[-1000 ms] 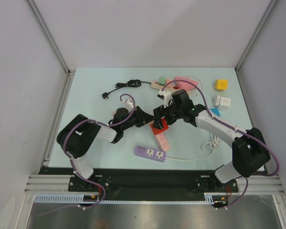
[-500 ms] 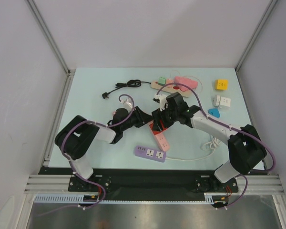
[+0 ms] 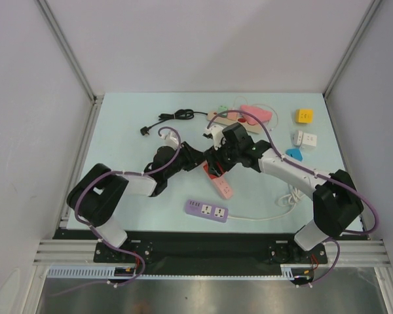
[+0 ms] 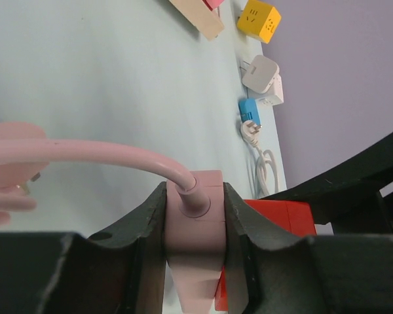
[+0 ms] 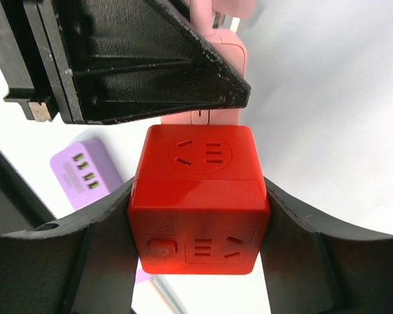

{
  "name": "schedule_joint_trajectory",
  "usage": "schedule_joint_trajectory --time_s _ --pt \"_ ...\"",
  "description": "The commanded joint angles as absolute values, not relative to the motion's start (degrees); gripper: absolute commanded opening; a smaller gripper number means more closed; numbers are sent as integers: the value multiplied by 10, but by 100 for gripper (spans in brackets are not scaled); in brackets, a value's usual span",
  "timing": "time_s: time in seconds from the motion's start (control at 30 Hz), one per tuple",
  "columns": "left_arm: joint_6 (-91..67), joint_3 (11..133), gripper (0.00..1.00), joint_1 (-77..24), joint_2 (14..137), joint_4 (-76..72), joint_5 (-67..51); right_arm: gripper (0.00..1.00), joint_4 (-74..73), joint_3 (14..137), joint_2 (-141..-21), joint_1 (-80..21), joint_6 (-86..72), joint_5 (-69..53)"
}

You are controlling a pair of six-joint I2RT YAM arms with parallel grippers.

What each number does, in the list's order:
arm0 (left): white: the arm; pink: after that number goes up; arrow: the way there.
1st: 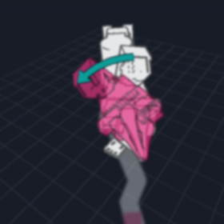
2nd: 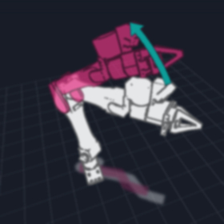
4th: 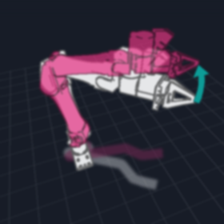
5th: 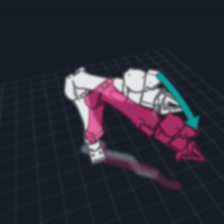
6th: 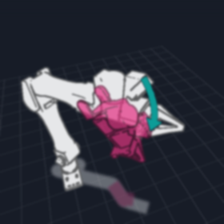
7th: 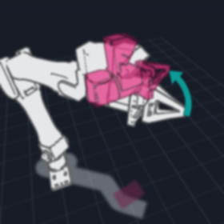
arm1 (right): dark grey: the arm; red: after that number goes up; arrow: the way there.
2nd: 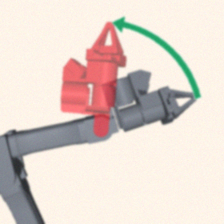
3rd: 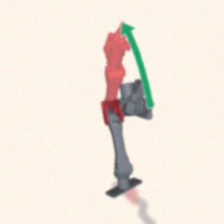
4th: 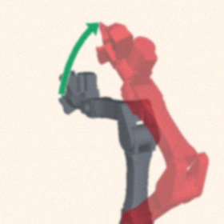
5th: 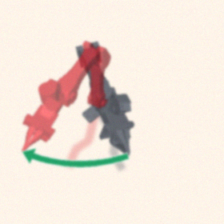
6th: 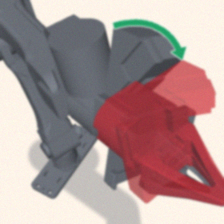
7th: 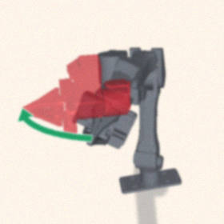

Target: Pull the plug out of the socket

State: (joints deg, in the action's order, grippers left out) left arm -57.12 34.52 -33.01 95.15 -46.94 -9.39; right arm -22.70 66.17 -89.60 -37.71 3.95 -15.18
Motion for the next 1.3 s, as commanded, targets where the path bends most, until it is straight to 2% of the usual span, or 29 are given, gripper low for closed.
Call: schedule_joint_trajectory --time_s 0.0,0.23,0.3,0.37,0.5,0.6,0.7,0.8,0.9,1.03,1.1,1.27 --pt "-531 359 0 -325 928 -419 -48 0 -232 686 -871 -395 94 -35" --pt "-509 351 0 -325 931 -474 -67 0 -268 742 -897 -411 108 -81" --pt "-503 338 0 -325 932 -509 -78 0 -290 754 -894 -395 127 -148" --pt "-495 329 0 -324 933 -526 -85 0 -320 759 -889 -372 167 -246" --pt "-492 318 0 -325 933 -556 -96 0 -358 770 -896 -261 200 -401" --pt "-494 318 0 -323 935 -563 -96 0 -373 777 -908 -222 200 -461" --pt "-498 323 0 -324 933 -550 -91 0 -367 775 -912 -196 186 -471" --pt "-502 334 0 -323 928 -513 -82 0 -353 773 -911 -201 170 -443" --pt "-504 350 0 -323 925 -466 -65 0 -330 773 -899 -247 149 -330" --pt "-505 368 0 -325 922 -420 -40 0 -274 766 -884 -345 115 -82" --pt "-503 372 0 -325 919 -402 -30 0 -254 770 -885 -399 115 -4" --pt "-497 374 0 -324 912 -393 -22 0 -257 791 -905 -446 114 38"
